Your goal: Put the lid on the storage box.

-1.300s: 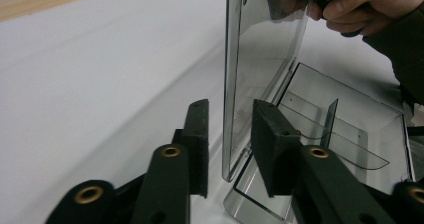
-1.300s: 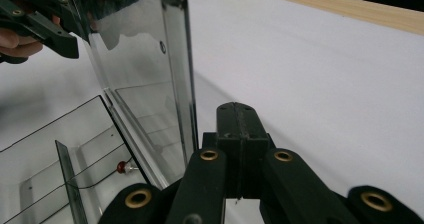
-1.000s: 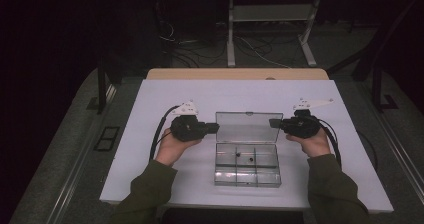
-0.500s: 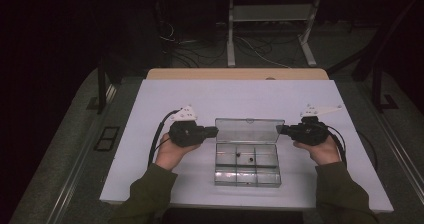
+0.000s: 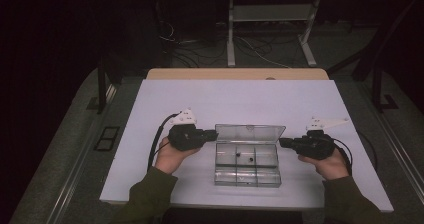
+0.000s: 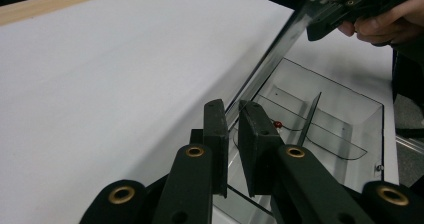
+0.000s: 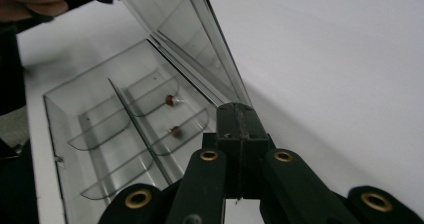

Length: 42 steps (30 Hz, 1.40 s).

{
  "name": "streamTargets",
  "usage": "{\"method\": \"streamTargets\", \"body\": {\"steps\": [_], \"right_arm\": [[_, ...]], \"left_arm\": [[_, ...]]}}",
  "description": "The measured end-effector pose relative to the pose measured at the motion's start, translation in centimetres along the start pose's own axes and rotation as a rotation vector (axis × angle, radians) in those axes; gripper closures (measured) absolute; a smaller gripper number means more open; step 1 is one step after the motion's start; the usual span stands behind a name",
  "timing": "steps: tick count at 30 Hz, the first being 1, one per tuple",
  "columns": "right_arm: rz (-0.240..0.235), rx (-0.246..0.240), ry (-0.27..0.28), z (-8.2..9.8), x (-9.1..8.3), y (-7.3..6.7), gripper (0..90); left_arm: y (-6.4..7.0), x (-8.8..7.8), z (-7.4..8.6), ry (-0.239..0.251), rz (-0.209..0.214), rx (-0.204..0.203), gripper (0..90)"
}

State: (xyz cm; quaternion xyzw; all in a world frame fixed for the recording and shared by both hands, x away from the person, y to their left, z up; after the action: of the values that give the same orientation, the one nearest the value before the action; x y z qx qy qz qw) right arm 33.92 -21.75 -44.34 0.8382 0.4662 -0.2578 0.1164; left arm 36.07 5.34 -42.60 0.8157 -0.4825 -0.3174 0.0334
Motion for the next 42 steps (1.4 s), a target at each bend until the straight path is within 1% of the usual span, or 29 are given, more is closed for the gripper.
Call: {"method": "streamTargets", "body": {"steps": [2, 5, 9, 10, 11, 15, 17, 18, 19, 21, 25, 30, 34, 36, 42], "right_arm": [[-0.012, -0.005, 0.004, -0.2, 0.1, -0.3, 89.2], [-0.024, -0.02, 0.004, -0.3, 0.3, -0.6, 89.1], [-0.03, -0.024, 0.008, -0.4, 0.2, -0.8, 89.1], [-0.031, -0.024, 0.011, -0.5, 0.1, -0.9, 89.1], [-0.033, -0.024, 0.011, -0.5, 0.1, -1.0, 89.1], [-0.032, -0.027, 0.009, -0.4, -0.1, -1.2, 89.2], [-0.031, -0.028, 0.007, -0.4, -0.1, -1.3, 89.2], [-0.032, -0.029, 0.007, -0.4, -0.2, -1.4, 89.2], [-0.031, -0.032, 0.006, -0.4, -0.2, -1.5, 89.2], [-0.033, -0.033, 0.004, -0.3, -0.3, -1.7, 89.1], [-0.038, -0.043, 0.004, 0.0, -0.5, -2.0, 89.1], [-0.043, -0.047, -0.003, 0.1, -0.6, -2.3, 89.1], [-0.054, -0.057, -0.005, 0.2, -0.6, -2.7, 89.2], [-0.057, -0.064, -0.005, 0.2, -0.6, -2.9, 89.1], [-0.065, -0.066, -0.015, 0.5, -0.6, -3.3, 89.1]], "left_arm": [[0.0, 0.0, 0.3, -0.008, -0.002, -0.003, 80.4], [0.1, 0.0, 0.5, -0.005, -0.009, -0.005, 77.5], [0.1, -0.8, 0.8, -0.005, -0.026, -0.004, 74.8], [0.2, -1.0, 1.0, -0.003, -0.025, -0.012, 74.8], [0.2, -1.1, 1.1, -0.01, -0.024, -0.01, 75.2], [0.7, -1.6, 1.7, -0.032, 0.012, -0.016, 85.3], [1.1, -1.6, 1.8, -0.039, 0.026, -0.01, 88.0], [1.3, -1.5, 1.8, -0.035, 0.032, -0.007, 88.6], [1.4, -1.5, 1.8, -0.04, 0.034, 0.003, 88.7], [1.7, -1.4, 1.8, -0.039, 0.041, 0.009, 88.9], [2.1, -1.1, 2.0, -0.043, 0.061, 0.011, 89.0], [2.4, -1.1, 2.2, -0.053, 0.07, 0.02, 89.0], [2.5, -1.1, 2.4, -0.051, 0.076, 0.022, 89.0], [2.6, -1.2, 2.6, -0.06, 0.079, 0.026, 89.0], [2.7, -1.3, 3.2, -0.068, 0.083, 0.031, 89.0]]}}
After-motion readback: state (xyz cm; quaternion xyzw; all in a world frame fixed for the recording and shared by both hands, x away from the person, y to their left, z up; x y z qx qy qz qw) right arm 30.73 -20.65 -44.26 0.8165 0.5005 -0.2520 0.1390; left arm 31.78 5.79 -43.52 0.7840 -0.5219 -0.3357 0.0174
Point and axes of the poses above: each handheld gripper's, and its own axes: x roughly forward along the jaws, z roughly out of its underside, y roughly to its right, the point moved 8 cm from there along x, roughly forward along the jaws, and after that the axes turned 13 degrees about -x, right-handed, at the moved point
